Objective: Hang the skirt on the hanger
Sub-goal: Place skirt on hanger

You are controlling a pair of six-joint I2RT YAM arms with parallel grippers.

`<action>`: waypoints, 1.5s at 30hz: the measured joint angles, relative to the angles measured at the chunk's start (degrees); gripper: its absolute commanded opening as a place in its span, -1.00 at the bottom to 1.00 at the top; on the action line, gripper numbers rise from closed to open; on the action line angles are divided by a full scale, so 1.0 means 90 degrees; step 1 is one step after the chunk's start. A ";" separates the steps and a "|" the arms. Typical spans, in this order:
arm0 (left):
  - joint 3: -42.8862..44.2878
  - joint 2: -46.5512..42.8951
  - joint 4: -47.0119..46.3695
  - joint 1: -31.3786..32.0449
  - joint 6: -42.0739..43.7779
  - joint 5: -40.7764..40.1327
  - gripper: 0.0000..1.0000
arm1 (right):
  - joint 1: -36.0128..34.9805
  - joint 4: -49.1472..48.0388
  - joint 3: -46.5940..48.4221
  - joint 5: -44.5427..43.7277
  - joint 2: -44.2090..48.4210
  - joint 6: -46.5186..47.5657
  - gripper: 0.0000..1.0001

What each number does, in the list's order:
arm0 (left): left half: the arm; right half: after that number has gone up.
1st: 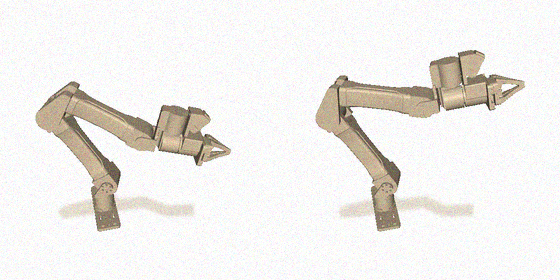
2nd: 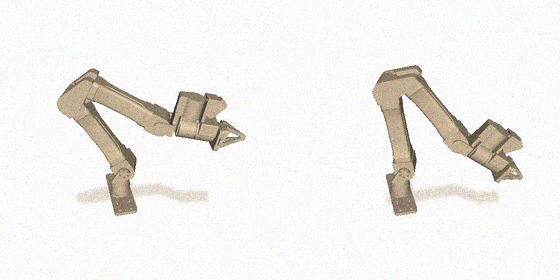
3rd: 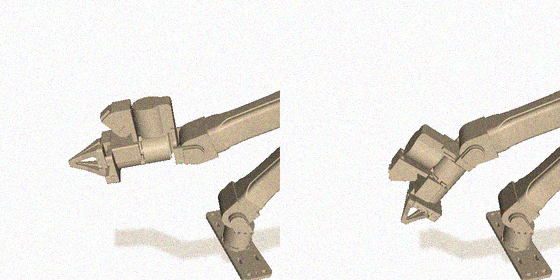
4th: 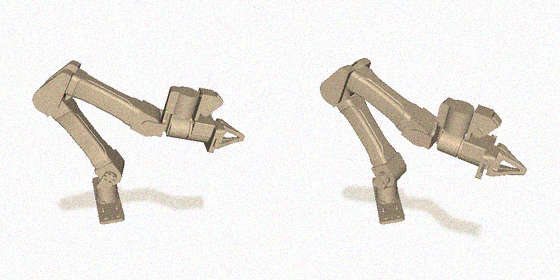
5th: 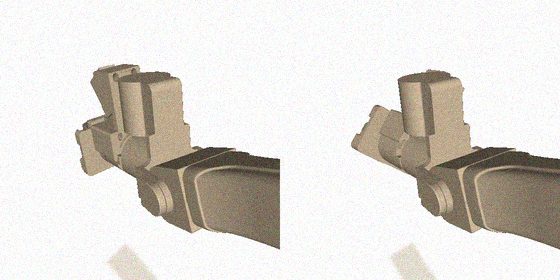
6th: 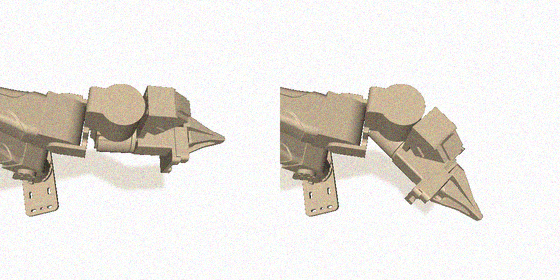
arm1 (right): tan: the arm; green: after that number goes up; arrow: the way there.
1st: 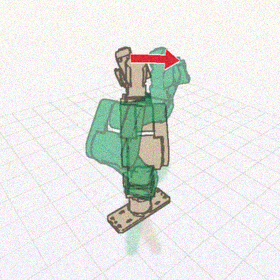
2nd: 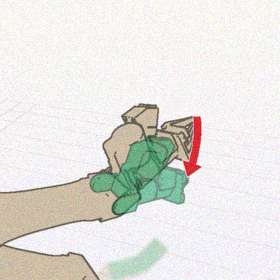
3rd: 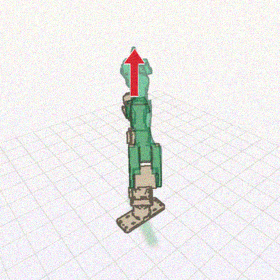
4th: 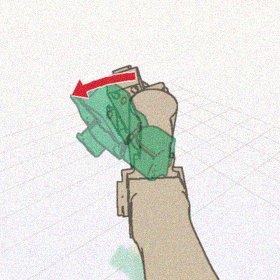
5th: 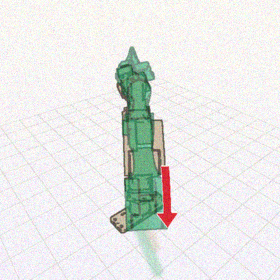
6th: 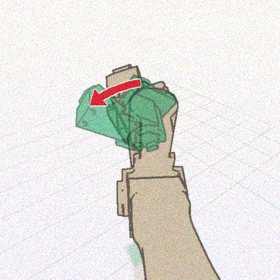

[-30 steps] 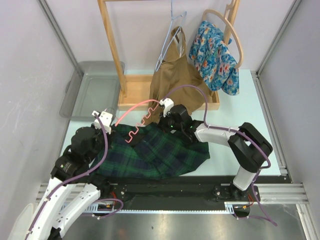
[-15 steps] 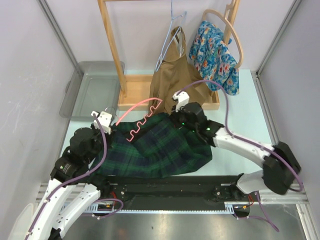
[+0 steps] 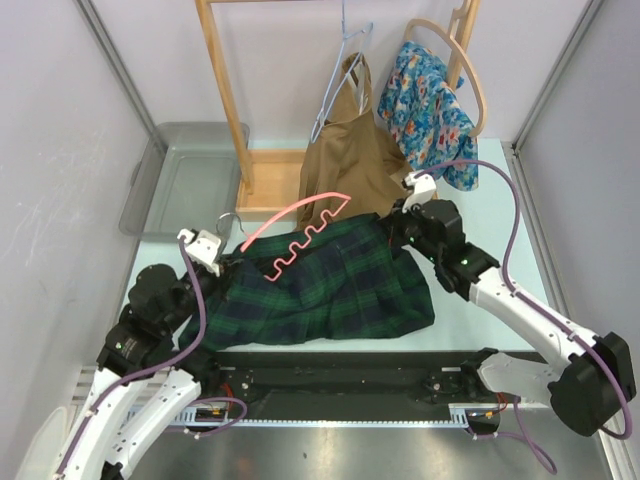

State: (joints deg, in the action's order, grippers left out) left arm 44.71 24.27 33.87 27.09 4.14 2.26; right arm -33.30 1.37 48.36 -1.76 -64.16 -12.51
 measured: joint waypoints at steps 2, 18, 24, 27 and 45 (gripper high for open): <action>-0.0017 -0.0049 -0.0049 0.0000 0.0044 0.0308 -1.00 | 0.0131 0.0007 -0.0010 0.0177 0.0085 -0.0095 -1.00; -0.0017 0.0083 -0.0083 0.0000 0.0270 0.0724 -1.00 | 0.1018 -0.0279 -0.0039 0.2589 0.1158 -0.0488 -1.00; -0.0015 0.0083 0.0010 0.0000 0.0432 0.1095 -1.00 | 0.1061 -0.0209 -0.0039 0.2798 0.1324 -0.0503 -1.00; 0.0010 0.0070 0.0063 0.0000 0.0427 0.1299 -1.00 | 0.1144 -0.0172 -0.0039 0.2798 0.1319 -0.0537 -1.00; 0.0070 -0.0374 0.0255 0.0000 0.0376 0.1348 -0.99 | 0.1377 0.0073 -0.0063 0.2803 0.1122 -0.0537 -1.00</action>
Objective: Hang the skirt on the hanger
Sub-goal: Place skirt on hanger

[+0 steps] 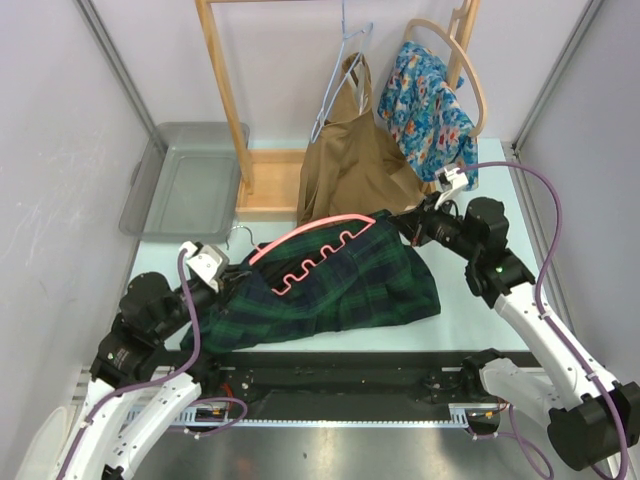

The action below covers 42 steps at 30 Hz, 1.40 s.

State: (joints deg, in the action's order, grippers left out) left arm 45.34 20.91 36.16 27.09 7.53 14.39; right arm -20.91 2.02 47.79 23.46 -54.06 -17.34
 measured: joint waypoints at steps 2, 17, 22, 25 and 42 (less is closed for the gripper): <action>0.0015 0.0000 -0.0002 0.0000 -0.0002 0.0000 -1.00 | 0.0041 0.0002 -0.0007 0.0005 0.0000 0.0000 -1.00; 0.0024 0.0039 0.0041 0.0000 -0.0002 -0.0015 -1.00 | 0.0185 -0.0143 -0.0058 0.0877 0.0464 0.0039 -1.00; 0.0024 0.0039 0.0046 0.0000 0.0002 -0.0073 -1.00 | 0.0216 -0.0204 -0.0061 0.1260 0.0505 0.0051 -1.00; 0.0024 0.0039 0.0049 0.0000 0.0000 -0.0046 -1.00 | 0.0231 -0.0204 -0.0061 0.1321 0.0529 0.0056 -1.00; 0.0240 0.0498 0.0255 -0.0017 -0.0012 0.0913 -1.00 | 0.0563 -0.1110 -0.0066 0.2387 0.0243 -0.0408 -1.00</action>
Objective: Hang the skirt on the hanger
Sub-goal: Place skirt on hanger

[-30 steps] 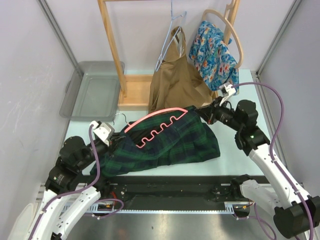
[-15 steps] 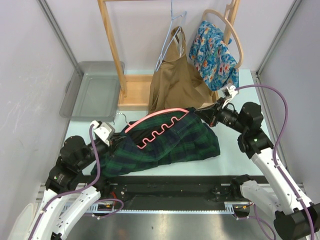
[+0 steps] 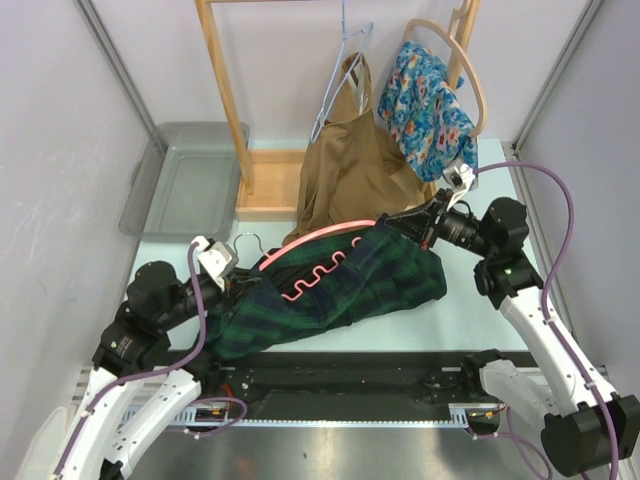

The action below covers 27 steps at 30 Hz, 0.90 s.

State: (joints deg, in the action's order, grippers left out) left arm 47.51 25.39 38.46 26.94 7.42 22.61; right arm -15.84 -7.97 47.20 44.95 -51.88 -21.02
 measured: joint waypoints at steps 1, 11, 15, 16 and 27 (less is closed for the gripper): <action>0.0015 0.0012 0.0032 0.0000 0.0002 0.0015 -1.00 | 0.0007 0.0005 0.0032 0.0121 -0.0068 0.0010 -1.00; 0.0102 0.0160 0.0119 -0.0015 -0.0138 0.0403 -1.00 | -0.0039 0.1071 0.0308 -0.0007 -0.0243 0.0792 -1.00; 0.0175 0.0221 0.0085 -0.0012 -0.0160 0.0656 -1.00 | 0.0151 0.1583 0.0308 -0.0420 -0.0151 0.0996 -1.00; 0.0177 0.0223 0.0075 -0.0007 -0.0163 0.0675 -1.00 | 0.0221 0.1632 0.0308 -0.0493 -0.0114 0.1013 -1.00; 0.0182 0.0362 -0.0129 0.0075 -0.0163 0.0865 -1.00 | 0.0546 0.1149 0.0306 0.0119 0.0155 0.0695 -1.00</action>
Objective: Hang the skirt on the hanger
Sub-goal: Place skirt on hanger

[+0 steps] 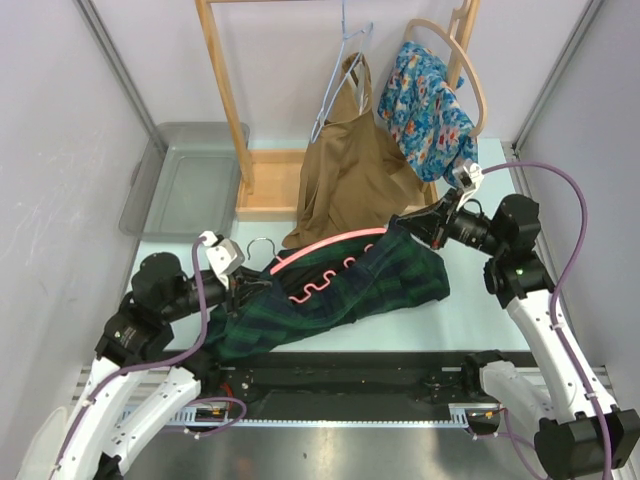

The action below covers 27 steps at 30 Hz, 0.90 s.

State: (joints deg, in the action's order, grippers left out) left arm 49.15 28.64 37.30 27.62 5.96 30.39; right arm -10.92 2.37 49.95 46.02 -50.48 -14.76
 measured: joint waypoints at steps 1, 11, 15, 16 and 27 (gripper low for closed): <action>0.0000 0.0039 -0.0002 0.0019 0.0000 0.0005 -1.00 | -0.0019 -0.0170 0.0000 0.0199 -0.0010 -0.0100 -1.00; 0.0000 0.0651 0.0083 0.0294 0.0066 0.0153 -1.00 | -0.1071 -0.0233 0.0296 0.1321 -0.0381 -0.0012 -1.00; 0.0000 0.0646 0.0085 0.0306 0.0068 0.0155 -1.00 | -0.1217 0.0355 0.0362 0.1219 -0.0408 0.0469 -0.98; 0.0000 0.0651 0.0092 0.0311 0.0068 0.0165 -1.00 | -0.1280 0.0498 0.0374 0.1144 -0.0435 0.0563 -0.95; 0.0002 0.0818 0.0323 0.0311 0.0083 0.0296 -1.00 | -0.2273 0.1302 0.0653 0.0148 -0.0950 0.1324 -0.67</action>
State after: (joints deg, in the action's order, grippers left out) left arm 49.17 36.01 40.21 30.41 6.70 33.06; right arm -31.38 14.09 55.83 47.35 -59.02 -2.85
